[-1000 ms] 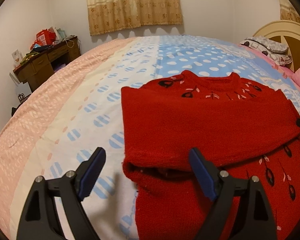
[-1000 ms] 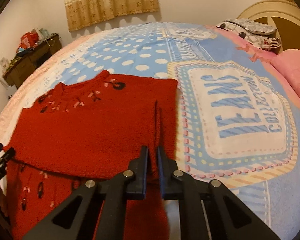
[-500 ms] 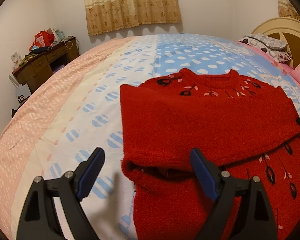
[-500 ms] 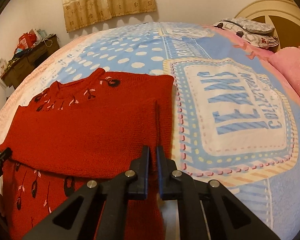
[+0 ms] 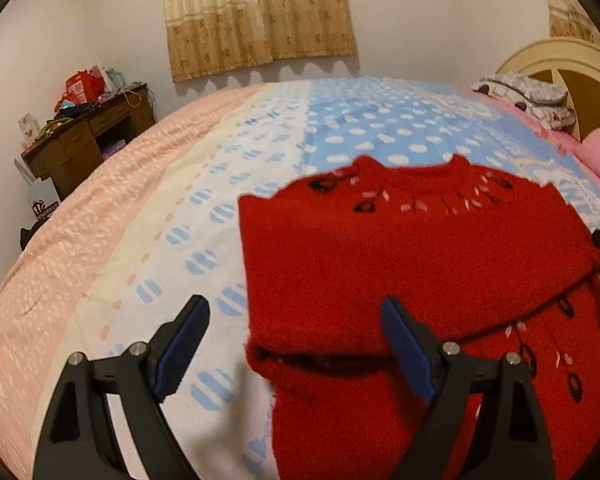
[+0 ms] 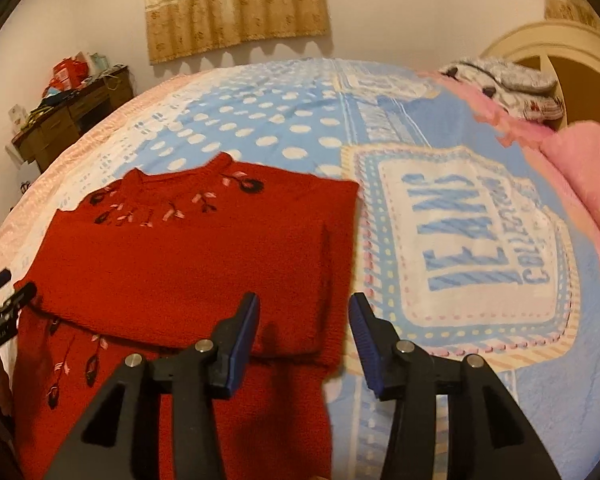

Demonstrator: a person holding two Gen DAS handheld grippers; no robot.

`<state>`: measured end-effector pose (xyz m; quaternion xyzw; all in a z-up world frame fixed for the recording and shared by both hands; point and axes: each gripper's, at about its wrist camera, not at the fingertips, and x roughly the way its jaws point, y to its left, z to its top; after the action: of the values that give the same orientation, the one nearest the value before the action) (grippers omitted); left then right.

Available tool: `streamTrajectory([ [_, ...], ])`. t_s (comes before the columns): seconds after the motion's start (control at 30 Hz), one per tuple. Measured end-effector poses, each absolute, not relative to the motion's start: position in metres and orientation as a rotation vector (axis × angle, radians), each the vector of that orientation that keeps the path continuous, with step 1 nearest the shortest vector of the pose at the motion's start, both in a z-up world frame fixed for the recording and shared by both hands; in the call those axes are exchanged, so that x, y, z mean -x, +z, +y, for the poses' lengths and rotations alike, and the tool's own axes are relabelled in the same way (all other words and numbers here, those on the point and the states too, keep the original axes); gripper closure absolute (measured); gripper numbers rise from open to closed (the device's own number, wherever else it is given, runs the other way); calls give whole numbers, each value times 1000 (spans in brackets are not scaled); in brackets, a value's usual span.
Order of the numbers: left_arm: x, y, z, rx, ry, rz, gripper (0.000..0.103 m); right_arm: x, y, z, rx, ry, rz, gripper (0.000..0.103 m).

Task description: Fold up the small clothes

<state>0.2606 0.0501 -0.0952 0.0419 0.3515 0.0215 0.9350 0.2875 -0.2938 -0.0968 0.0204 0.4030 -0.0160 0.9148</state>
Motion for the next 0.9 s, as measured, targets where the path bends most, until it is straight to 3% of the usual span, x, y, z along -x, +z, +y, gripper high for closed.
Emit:
streamTrajectory([
  [0.1, -266, -93, 55, -79, 62, 709, 6, -289, -92, -282, -24, -5, 811, 56],
  [0.43, -283, -118, 66, -82, 90, 822, 6, -303, -129, -275, -64, 55, 875, 55],
  [0.9, -193, -106, 77, -39, -11, 831, 6, -208, -116, -274, -57, 40, 903, 54],
])
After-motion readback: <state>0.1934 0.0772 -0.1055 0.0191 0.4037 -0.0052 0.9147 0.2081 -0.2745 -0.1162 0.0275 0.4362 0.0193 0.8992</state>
